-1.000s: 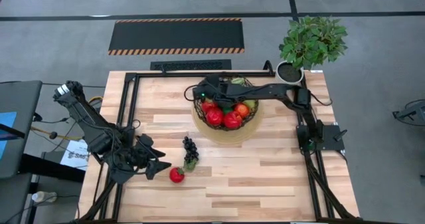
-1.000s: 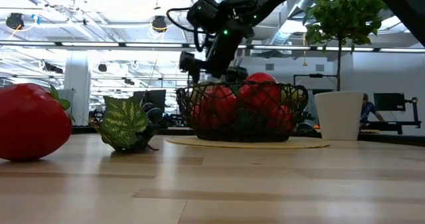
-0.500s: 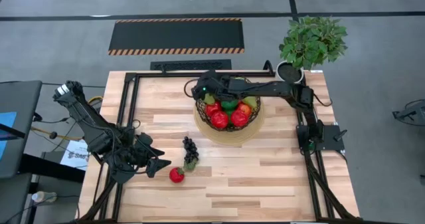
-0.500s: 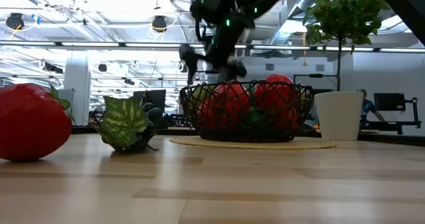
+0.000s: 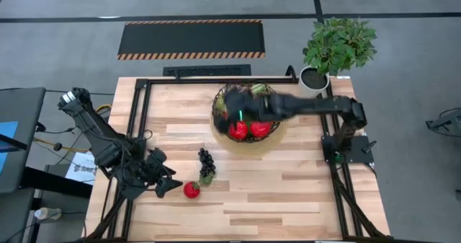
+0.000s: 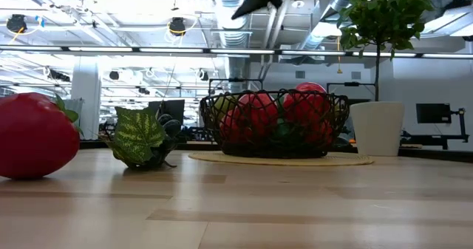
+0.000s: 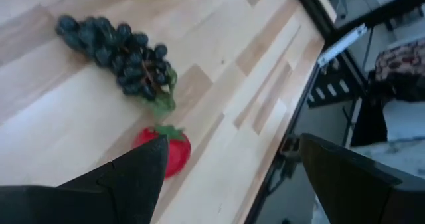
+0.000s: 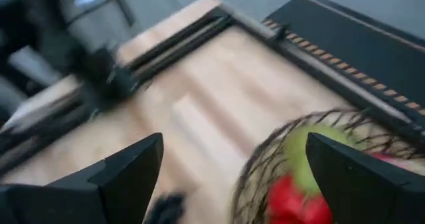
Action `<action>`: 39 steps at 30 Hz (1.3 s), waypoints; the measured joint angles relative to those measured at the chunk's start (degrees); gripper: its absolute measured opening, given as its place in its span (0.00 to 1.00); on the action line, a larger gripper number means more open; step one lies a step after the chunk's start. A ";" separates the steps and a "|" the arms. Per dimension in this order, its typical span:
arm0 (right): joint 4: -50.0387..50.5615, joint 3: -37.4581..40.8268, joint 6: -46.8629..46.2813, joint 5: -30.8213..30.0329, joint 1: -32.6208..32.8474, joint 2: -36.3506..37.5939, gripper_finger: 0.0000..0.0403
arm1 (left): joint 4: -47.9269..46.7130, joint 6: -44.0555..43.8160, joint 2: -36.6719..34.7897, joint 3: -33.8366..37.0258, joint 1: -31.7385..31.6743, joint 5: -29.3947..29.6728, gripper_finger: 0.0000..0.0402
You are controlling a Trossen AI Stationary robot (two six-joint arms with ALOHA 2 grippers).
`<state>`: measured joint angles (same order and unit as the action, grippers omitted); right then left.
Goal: Build produce basket
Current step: Put the red tomato into the black wire basket
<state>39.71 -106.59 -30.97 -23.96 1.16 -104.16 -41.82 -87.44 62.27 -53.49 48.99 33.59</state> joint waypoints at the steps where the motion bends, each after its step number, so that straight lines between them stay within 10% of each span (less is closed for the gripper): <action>1: -0.54 0.00 -0.09 -1.01 2.51 -0.04 0.96 | -0.06 0.07 0.20 0.00 0.34 -0.30 0.81; 14: -13.21 2.73 -1.06 -9.94 21.78 -11.06 0.96 | -0.12 -5.60 15.35 1.51 3.21 -0.88 0.81; 39: -22.91 2.83 0.35 -4.49 23.14 -22.32 0.94 | 29.25 14.66 40.87 1.60 0.53 -3.50 0.81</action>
<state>16.79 -103.75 -30.61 -28.45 24.31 -126.49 -12.57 -72.78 103.14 -51.89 49.52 30.09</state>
